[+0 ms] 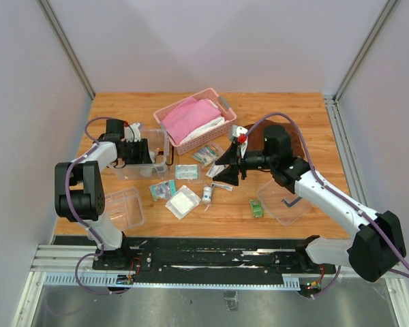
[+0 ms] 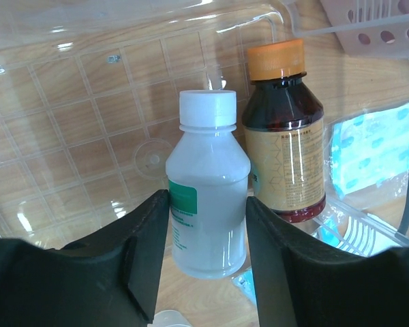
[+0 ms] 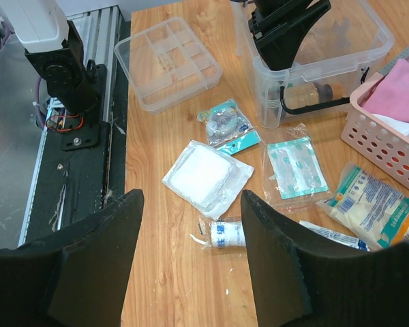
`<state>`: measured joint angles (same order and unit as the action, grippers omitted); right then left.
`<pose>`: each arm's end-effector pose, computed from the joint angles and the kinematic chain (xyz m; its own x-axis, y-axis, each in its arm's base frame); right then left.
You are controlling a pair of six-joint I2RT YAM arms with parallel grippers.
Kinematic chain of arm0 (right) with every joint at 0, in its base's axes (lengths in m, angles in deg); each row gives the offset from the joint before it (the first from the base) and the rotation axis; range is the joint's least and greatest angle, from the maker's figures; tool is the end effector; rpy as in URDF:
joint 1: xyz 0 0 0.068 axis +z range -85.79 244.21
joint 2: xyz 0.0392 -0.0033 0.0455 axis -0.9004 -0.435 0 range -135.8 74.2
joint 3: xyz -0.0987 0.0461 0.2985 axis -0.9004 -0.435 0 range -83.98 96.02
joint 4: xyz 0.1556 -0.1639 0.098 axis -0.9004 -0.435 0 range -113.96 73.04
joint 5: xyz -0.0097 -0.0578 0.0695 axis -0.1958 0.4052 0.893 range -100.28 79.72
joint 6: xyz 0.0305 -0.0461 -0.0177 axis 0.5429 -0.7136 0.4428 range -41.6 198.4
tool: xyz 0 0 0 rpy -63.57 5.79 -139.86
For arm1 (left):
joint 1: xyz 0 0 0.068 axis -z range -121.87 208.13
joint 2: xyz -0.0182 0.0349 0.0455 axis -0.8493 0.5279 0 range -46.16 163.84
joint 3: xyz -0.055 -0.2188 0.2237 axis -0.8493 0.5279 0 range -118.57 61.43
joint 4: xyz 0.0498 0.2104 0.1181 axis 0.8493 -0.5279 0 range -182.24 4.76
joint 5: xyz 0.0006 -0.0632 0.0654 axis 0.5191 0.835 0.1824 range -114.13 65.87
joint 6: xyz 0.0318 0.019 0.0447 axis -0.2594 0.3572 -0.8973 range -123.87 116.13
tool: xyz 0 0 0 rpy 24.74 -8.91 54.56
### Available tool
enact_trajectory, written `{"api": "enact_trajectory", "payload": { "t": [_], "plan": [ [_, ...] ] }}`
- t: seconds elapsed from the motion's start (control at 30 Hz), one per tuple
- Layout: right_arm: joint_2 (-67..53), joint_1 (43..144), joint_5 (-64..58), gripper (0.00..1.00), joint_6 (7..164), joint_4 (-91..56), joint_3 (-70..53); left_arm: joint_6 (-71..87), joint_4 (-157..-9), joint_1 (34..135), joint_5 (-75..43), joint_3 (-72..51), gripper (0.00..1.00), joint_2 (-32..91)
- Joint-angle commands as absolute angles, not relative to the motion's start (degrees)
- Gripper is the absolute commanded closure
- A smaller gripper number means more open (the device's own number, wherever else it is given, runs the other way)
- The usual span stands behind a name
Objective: Organize the medicine kit
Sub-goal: Place the pill bottle in the medicine box.
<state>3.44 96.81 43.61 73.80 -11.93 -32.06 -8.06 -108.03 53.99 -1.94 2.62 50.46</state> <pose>0.1920 0.1627 0.3659 -0.1219 -0.1340 -0.9835 -0.9914 0.0634 0.1142 0.3288 0.0081 0.2306 -0.8580 0.0056 -0.5137 0.1812 0.9390 -0.2924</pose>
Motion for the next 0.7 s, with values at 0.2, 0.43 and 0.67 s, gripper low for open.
{"api": "enact_trajectory", "payload": {
  "t": [0.2,0.43,0.67],
  "plan": [
    [3.3,97.0,43.5,0.39,72.6,-12.2,-30.3,-3.0,-104.9,55.3,-0.5,1.9,0.56,51.7],
    [2.9,97.0,43.2,0.39,72.3,-12.4,-30.2,-0.2,-103.8,55.2,0.2,2.7,0.57,50.9],
    [2.4,97.0,43.2,0.39,72.1,-12.8,-30.1,-0.4,-104.3,55.3,1.1,2.8,0.44,50.3]
  ]
}}
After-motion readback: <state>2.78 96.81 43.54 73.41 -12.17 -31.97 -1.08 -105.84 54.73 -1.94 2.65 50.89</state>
